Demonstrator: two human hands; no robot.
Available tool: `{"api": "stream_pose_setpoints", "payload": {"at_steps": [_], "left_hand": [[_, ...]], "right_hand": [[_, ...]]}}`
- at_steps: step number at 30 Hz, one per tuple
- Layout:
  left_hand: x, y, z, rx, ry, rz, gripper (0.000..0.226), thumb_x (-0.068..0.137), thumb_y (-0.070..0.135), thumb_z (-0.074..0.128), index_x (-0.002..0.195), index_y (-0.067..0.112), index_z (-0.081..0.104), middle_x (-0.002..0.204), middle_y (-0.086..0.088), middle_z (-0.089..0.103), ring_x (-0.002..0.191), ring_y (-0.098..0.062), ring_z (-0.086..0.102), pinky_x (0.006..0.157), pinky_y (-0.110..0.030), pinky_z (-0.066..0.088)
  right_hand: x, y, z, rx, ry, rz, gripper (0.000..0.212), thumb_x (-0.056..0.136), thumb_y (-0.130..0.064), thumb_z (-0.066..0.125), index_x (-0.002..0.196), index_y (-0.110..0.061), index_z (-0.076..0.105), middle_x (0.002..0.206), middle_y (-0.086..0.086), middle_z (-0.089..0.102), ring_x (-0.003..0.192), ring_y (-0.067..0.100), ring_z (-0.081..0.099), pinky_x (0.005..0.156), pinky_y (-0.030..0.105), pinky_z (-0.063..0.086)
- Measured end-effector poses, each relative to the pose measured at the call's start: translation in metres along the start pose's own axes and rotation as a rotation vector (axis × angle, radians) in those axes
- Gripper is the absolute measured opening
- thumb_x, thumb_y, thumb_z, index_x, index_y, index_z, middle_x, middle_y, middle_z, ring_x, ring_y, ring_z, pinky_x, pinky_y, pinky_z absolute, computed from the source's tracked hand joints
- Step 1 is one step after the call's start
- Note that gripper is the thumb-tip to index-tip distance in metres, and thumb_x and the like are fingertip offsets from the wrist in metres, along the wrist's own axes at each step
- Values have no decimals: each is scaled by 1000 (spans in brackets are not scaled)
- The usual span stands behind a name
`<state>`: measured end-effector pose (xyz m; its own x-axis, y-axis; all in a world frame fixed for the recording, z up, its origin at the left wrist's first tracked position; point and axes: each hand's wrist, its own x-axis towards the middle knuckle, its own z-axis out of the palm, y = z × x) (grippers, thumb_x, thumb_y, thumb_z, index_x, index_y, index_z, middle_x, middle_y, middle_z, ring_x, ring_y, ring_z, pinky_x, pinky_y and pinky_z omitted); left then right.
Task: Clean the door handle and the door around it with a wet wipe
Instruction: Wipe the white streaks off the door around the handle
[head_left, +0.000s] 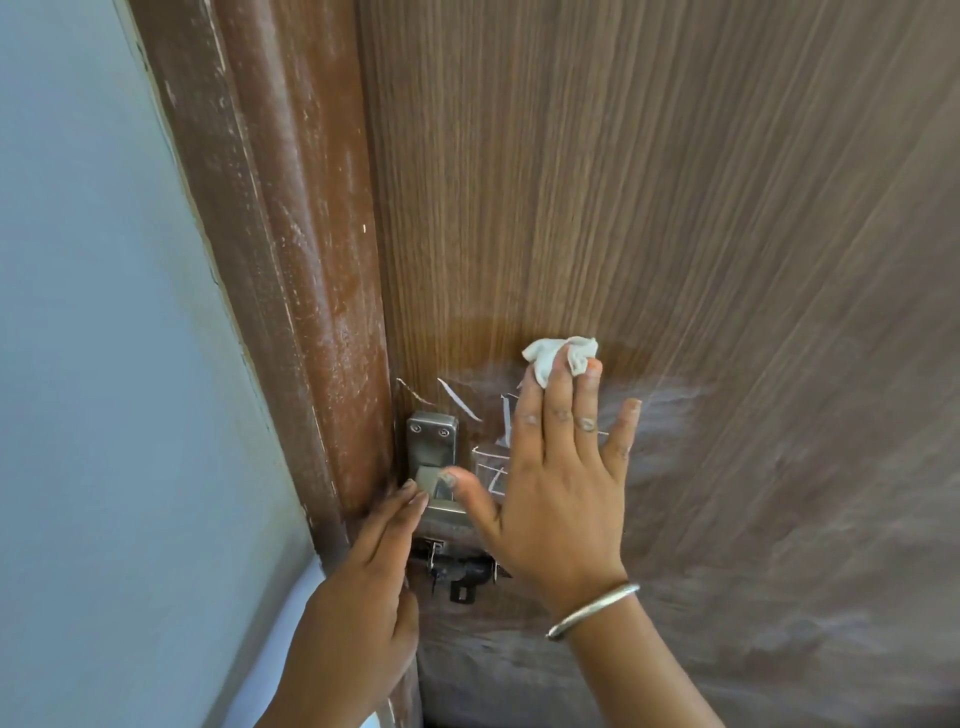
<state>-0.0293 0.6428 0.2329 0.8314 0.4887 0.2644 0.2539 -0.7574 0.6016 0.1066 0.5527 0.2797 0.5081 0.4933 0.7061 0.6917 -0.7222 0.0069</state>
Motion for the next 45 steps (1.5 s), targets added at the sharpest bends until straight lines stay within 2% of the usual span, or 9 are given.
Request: {"api": "stream_pose_setpoints", "payload": {"at_steps": [8, 15, 20, 27, 30, 34, 37, 41, 45], "left_hand": [[0, 0, 0, -37, -10, 1, 86, 77, -3, 58, 134, 43, 14, 144, 30, 13, 85, -5, 61, 56, -17, 52], [0, 0, -4, -31, -6, 6, 86, 76, -4, 58, 136, 41, 16, 145, 29, 16, 86, -10, 63, 54, -26, 55], [-3, 2, 0, -47, -28, -3, 88, 71, -6, 61, 135, 39, 20, 144, 27, 18, 74, -7, 63, 46, -4, 39], [-2, 0, 2, -40, -37, -26, 89, 76, -1, 59, 133, 45, 8, 146, 30, 10, 86, -6, 61, 55, -21, 53], [-2, 1, 1, -41, -42, -20, 89, 76, -2, 59, 134, 44, 9, 146, 30, 10, 88, -9, 62, 57, -24, 55], [-2, 2, 1, -19, -43, -28, 88, 80, 3, 57, 132, 47, 1, 144, 32, 2, 86, -5, 60, 58, -17, 52], [-2, 3, 1, -16, -34, -10, 88, 81, 5, 57, 131, 48, -1, 144, 33, 0, 92, -4, 58, 61, -18, 53], [-4, 1, 3, -34, -13, 23, 84, 78, 0, 63, 139, 34, 17, 145, 23, 12, 101, -15, 61, 66, -28, 58], [-4, -2, 3, -14, -15, 38, 89, 80, 3, 61, 134, 44, 4, 144, 29, 3, 106, -10, 58, 70, -24, 57]], "right_hand": [[-5, 48, 1, 11, 141, 357, 95, 86, -68, 28, 141, 9, 19, 147, 36, 15, 139, 46, 2, 112, 58, 0], [-17, 25, 10, -48, 14, 135, 94, 85, -71, 21, 141, 5, 23, 148, 29, 16, 140, 40, 6, 113, 55, 1], [-26, 57, 10, -26, 96, 351, 95, 85, -68, 28, 141, 9, 19, 146, 37, 19, 140, 45, 6, 113, 56, 1], [-35, 26, 16, 22, -41, 131, 95, 86, -70, 21, 139, 8, 25, 146, 29, 15, 139, 43, 11, 113, 53, 2], [-37, 32, 16, 35, -30, 234, 96, 86, -71, 20, 140, 8, 22, 147, 33, 19, 140, 41, 8, 114, 54, 1], [-32, 27, 14, 166, -4, 375, 99, 87, -70, 18, 141, 12, 13, 148, 36, 5, 140, 46, -2, 114, 54, 0], [-24, 10, 12, 126, -74, 212, 99, 85, -73, 15, 141, 9, 15, 147, 32, 6, 139, 44, -1, 114, 53, -3], [-20, -6, 14, 52, -156, -26, 99, 83, -77, 14, 144, 2, 19, 150, 23, 8, 142, 39, 3, 113, 57, 3], [-21, 0, 13, 54, -112, 121, 99, 84, -76, 16, 145, 2, 13, 150, 24, 3, 142, 38, -1, 112, 58, 1]]}}
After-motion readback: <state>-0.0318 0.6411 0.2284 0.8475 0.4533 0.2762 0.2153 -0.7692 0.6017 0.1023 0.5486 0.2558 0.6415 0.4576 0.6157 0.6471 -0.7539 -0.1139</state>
